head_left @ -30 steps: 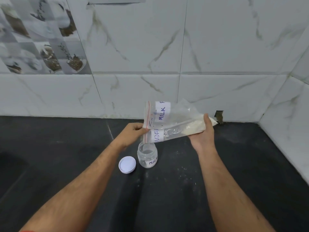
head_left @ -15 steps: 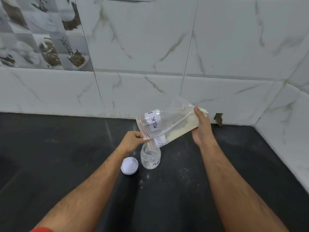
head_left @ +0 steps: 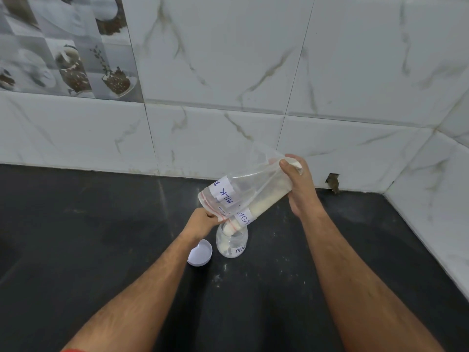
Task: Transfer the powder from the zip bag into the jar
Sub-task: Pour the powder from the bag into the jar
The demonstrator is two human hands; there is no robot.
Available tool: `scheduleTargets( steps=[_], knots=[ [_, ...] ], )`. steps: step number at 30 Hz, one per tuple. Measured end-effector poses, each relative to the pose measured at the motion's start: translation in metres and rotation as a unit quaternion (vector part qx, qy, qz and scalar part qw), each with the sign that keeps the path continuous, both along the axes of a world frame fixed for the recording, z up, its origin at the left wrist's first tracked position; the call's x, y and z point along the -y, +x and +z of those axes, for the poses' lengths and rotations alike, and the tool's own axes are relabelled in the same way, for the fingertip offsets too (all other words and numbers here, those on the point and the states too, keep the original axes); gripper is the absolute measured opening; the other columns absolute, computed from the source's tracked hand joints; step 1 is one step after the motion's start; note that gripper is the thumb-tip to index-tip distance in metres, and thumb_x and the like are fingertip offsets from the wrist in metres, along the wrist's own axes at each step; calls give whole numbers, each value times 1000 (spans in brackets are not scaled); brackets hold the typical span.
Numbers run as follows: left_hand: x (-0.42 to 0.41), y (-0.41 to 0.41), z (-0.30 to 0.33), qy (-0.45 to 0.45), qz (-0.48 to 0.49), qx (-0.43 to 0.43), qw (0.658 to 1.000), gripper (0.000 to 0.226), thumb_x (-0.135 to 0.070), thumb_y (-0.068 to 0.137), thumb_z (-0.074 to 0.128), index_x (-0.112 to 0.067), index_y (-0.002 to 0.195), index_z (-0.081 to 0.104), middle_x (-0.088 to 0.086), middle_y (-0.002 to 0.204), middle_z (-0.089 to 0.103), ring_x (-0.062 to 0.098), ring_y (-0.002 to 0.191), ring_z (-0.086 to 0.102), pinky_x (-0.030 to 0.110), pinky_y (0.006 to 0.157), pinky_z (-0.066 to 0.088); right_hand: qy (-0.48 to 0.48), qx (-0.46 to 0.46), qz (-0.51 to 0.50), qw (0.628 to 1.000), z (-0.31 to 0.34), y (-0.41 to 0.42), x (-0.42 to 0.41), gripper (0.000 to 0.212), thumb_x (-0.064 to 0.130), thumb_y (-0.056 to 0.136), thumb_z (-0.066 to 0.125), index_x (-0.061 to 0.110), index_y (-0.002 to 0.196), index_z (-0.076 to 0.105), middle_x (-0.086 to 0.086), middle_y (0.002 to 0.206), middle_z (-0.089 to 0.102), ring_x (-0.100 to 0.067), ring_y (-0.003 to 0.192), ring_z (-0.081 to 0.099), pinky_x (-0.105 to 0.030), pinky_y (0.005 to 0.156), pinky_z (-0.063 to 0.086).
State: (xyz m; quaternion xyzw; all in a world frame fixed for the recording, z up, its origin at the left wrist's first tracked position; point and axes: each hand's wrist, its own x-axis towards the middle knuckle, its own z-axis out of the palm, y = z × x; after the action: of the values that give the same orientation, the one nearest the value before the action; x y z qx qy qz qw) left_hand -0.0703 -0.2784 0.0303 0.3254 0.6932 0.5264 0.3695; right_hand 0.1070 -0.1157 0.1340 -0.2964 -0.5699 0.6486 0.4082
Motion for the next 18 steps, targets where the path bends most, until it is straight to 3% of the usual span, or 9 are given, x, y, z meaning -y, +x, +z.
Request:
scheduleTargets(
  steps=[1,4,7,10,14,18],
  knots=[
    [0,0,-2,0,9,3,1000,22,-13,85,77,6,92,69,16,92,68,20,85,54,37,79,47,4,4,3,1000,0,-1,1,61,39,72,78,16,123,54,-22,132,60,-38,122,59,-53,106,47],
    [2,-1,-6,7,26,8,1000,23,-12,86,76,5,101,72,22,100,74,19,84,61,42,83,52,15,13,8,1000,2,-5,4,52,38,75,77,22,118,55,-22,133,60,-37,122,60,-54,108,45],
    [3,-2,-8,13,28,22,999,23,-11,87,74,-1,108,72,15,106,75,25,98,69,42,89,55,25,25,19,999,5,-8,7,52,42,72,77,28,117,55,-21,132,62,-33,117,62,-52,109,44],
    [5,0,-8,30,15,35,999,33,-12,88,74,-11,120,68,4,114,74,21,110,68,32,88,55,43,35,32,998,7,-10,8,54,43,74,76,29,121,53,-17,131,63,-32,118,63,-48,108,46],
    [4,5,-8,59,3,53,997,46,-11,88,73,-14,132,60,0,125,70,14,117,64,32,99,52,67,34,47,996,15,-13,14,69,51,68,79,27,126,52,-8,128,65,-15,105,68,-31,88,55],
    [5,11,-11,82,11,70,994,52,-9,88,73,-15,136,57,-4,127,68,2,112,64,14,85,52,97,49,49,993,17,-17,21,72,58,63,80,34,126,52,-3,127,65,-14,107,68,-22,79,55]
  ],
)
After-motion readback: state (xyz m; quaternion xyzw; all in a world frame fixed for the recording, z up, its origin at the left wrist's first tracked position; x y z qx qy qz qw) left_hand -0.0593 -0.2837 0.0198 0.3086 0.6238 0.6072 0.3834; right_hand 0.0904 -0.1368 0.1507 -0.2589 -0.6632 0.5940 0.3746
